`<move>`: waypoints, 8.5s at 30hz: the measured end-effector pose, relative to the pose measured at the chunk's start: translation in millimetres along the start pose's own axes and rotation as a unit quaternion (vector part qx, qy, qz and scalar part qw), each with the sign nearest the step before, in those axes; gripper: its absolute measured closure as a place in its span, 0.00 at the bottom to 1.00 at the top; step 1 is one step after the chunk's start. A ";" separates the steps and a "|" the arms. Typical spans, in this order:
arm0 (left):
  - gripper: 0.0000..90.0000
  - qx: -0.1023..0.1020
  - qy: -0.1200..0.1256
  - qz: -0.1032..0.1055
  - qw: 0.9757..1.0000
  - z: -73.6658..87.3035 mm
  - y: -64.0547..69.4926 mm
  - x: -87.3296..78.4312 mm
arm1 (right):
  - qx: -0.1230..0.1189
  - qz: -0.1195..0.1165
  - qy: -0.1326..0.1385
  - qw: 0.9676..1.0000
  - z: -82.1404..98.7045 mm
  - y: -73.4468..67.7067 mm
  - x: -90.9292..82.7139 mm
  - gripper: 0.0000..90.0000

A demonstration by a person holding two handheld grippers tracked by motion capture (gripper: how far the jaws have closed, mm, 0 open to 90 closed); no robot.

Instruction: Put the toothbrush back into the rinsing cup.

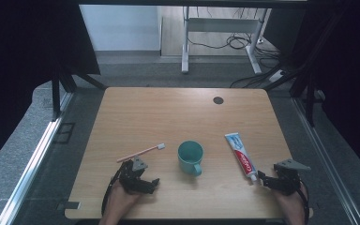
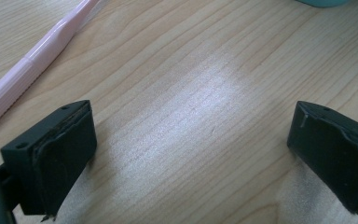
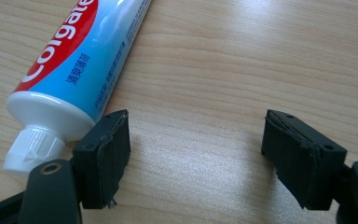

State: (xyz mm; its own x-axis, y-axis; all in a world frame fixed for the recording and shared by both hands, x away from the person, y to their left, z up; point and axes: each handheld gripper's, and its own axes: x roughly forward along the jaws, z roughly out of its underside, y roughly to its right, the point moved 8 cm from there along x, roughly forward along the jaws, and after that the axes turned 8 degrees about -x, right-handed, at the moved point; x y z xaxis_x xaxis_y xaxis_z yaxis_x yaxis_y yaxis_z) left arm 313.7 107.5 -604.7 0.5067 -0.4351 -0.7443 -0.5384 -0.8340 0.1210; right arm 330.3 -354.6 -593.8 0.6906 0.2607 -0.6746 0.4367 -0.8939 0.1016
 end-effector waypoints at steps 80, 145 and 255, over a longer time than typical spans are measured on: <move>1.00 -0.039 -0.035 0.028 0.998 -27.6 -47.7 -27.6 | -0.002 -0.002 -0.005 1.000 -1.0 -2.4 2.2 0.19; 0.66 -0.084 -0.049 0.009 0.995 -15.4 -73.9 -37.6 | -0.002 -0.002 -0.005 1.000 -1.0 -2.5 2.2 0.19; 0.94 -0.060 -0.275 -0.019 0.960 -91.3 -59.4 11.4 | -0.002 -0.003 -0.005 1.000 -1.1 -2.4 2.3 0.19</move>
State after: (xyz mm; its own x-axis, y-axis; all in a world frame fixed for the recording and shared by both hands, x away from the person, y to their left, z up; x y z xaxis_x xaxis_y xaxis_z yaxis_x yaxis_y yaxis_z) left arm 412.9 121.0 -560.4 0.0755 -0.1869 -0.9795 -0.4293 -0.8927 0.1372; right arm 331.5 -351.5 -594.8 0.6825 0.2628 -0.6820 0.4433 -0.8907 0.1005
